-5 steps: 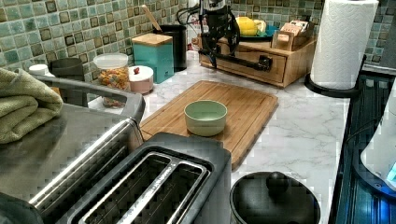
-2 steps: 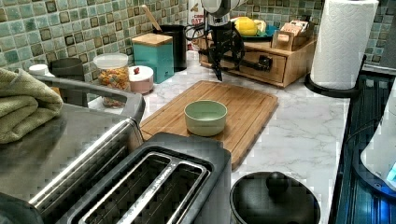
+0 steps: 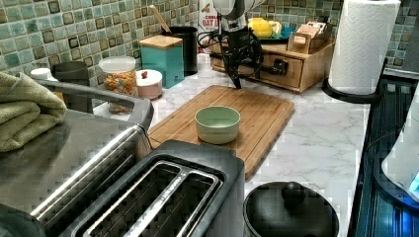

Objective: Open the drawer.

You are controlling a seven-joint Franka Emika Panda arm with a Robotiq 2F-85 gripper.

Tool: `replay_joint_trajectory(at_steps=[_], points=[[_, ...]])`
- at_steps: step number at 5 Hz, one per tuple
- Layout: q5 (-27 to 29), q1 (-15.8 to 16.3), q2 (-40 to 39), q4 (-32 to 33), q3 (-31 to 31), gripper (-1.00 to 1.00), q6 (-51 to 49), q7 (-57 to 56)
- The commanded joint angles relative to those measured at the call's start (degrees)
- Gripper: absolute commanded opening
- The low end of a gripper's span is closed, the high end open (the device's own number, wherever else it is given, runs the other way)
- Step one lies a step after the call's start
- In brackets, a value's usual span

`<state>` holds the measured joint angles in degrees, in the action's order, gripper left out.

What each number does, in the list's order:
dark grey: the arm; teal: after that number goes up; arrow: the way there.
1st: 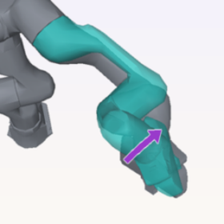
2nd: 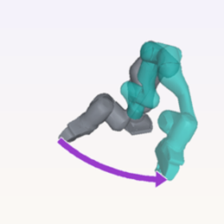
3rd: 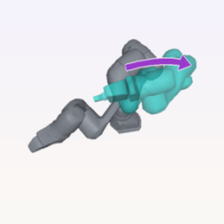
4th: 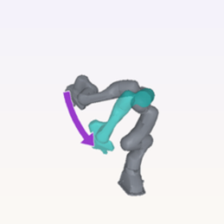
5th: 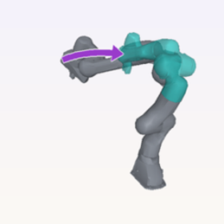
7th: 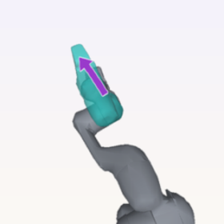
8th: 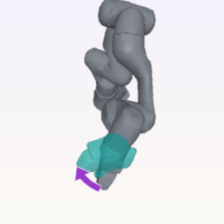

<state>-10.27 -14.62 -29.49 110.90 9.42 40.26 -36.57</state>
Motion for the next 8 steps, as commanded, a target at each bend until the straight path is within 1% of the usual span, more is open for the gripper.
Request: replay_joint_trajectory(at_steps=[1, 2, 3, 4, 5, 6, 7, 8], points=[[1.6, 8.8, 5.4, 0.8, -8.7, 1.0, 8.6, 4.2], [3.9, 9.6, 5.8, 1.8, -12.6, 1.0, 10.0, 3.9], [4.8, 12.5, 6.5, 2.5, -14.5, 1.0, 9.4, 11.0], [3.6, 16.6, 5.8, 4.1, -14.4, 1.0, 17.1, 16.8], [0.5, 21.2, 5.8, 5.1, -13.3, 1.0, 21.3, 24.0], [6.2, 19.9, 5.9, 3.5, -17.0, 1.0, 17.0, 22.4], [8.1, 19.5, 7.0, 4.5, -18.7, 1.0, 18.1, 20.4], [9.0, 19.5, 7.0, 3.4, -19.6, 1.0, 15.4, 21.9]])
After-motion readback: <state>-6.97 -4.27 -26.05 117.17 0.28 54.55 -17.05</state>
